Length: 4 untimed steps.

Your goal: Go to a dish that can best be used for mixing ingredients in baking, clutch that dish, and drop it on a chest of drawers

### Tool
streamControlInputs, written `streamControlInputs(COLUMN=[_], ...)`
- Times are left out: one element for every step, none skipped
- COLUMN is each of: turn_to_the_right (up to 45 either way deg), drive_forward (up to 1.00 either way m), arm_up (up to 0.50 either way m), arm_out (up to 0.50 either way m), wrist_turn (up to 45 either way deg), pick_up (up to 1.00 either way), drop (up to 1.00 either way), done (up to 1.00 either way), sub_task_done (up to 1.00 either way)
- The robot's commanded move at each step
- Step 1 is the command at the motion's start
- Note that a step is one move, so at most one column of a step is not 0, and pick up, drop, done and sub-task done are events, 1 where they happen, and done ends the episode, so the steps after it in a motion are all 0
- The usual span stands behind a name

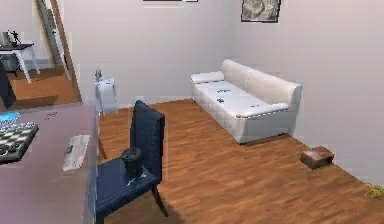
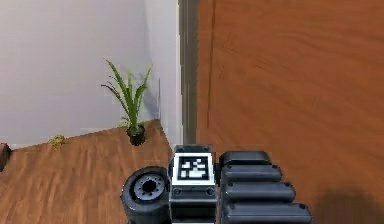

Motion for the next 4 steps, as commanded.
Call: streamControlInputs(turn_to_the_right=[0.0, 15.0, 0.0, -18.0], drive_forward=[0.45, 0.0, 0.7, 0.0], arm_up=[0.0, 0.0, 0.0, 0.0], arm_out=[0.0, 0.0, 0.0, 0.0], wrist_turn=[0.0, 0.0, 0.0, 0.0], pick_up=[0.0, 0.0, 0.0, 0.0], drop=[0.0, 0.0, 0.0, 0.0], done=[0.0, 0.0, 0.0, 0.0], sub_task_done=[0.0, 0.0, 0.0, 0.0])
